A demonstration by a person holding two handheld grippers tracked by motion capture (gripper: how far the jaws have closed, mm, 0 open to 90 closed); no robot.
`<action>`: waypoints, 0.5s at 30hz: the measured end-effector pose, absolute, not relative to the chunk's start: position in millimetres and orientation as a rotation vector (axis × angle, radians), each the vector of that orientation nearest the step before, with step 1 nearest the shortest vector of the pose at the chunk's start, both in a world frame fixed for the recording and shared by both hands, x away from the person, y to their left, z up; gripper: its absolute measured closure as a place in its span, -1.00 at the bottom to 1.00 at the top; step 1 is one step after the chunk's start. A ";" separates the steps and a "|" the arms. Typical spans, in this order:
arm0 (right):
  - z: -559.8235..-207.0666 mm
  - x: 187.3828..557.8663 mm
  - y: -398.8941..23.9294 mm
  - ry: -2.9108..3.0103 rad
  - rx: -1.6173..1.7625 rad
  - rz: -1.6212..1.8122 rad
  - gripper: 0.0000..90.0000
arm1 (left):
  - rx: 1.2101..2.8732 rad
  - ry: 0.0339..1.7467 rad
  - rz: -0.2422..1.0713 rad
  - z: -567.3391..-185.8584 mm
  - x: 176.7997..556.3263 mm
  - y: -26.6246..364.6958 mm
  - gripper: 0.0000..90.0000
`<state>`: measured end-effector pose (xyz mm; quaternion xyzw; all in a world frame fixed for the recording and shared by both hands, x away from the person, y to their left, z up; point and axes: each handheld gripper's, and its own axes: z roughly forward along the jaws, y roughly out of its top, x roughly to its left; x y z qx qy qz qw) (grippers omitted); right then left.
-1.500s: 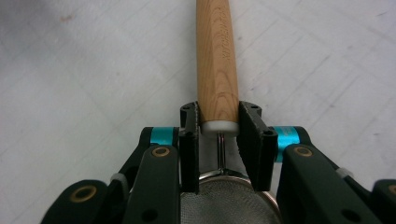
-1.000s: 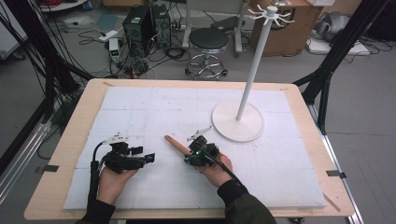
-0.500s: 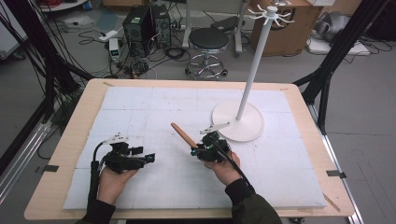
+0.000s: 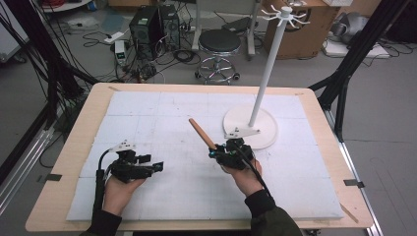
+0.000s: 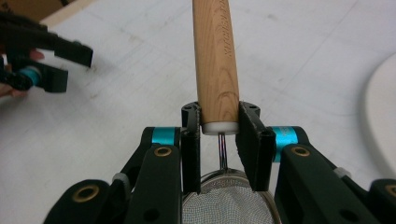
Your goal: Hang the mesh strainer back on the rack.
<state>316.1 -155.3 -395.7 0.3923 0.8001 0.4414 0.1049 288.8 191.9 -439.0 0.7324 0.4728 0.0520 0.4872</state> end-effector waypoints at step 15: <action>-366.9 306.7 -202.6 2.065 1.160 1.446 0.60 | 1.786 1.150 0.127 -439.4 289.0 190.6 -0.36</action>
